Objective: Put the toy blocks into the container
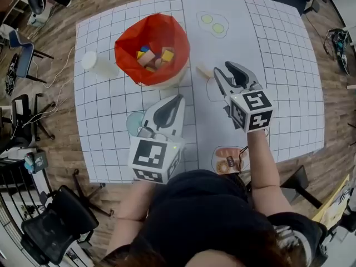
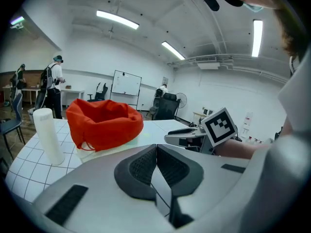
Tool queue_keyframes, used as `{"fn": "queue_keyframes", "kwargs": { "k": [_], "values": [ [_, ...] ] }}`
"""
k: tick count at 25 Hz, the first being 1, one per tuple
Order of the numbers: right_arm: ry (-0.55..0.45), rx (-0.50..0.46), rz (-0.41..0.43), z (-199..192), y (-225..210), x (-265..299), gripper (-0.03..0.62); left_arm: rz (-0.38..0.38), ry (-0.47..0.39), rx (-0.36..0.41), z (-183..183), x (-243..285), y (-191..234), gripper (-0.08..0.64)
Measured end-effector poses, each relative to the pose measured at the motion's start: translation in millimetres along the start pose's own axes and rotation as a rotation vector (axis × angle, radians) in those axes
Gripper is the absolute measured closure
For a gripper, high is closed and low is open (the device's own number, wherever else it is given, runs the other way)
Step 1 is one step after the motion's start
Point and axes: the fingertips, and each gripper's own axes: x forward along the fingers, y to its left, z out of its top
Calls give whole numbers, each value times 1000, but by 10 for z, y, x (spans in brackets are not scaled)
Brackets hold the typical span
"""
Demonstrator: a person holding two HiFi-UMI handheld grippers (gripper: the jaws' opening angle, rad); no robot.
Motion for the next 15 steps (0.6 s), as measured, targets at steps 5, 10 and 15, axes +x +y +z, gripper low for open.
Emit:
{"fn": "queue_keyframes", "kwargs": {
  "k": [5,10,15],
  "values": [
    [74,0,49,-304,32,239,425,22,50,-20,-181,162,33,532],
    [133,-4,69,-554,12,452,410,21,78,-34,-286,347,100,532],
    [189,-13,78,-735,16,560,396,19,108,-53,-383,438,141,532]
  ]
}}
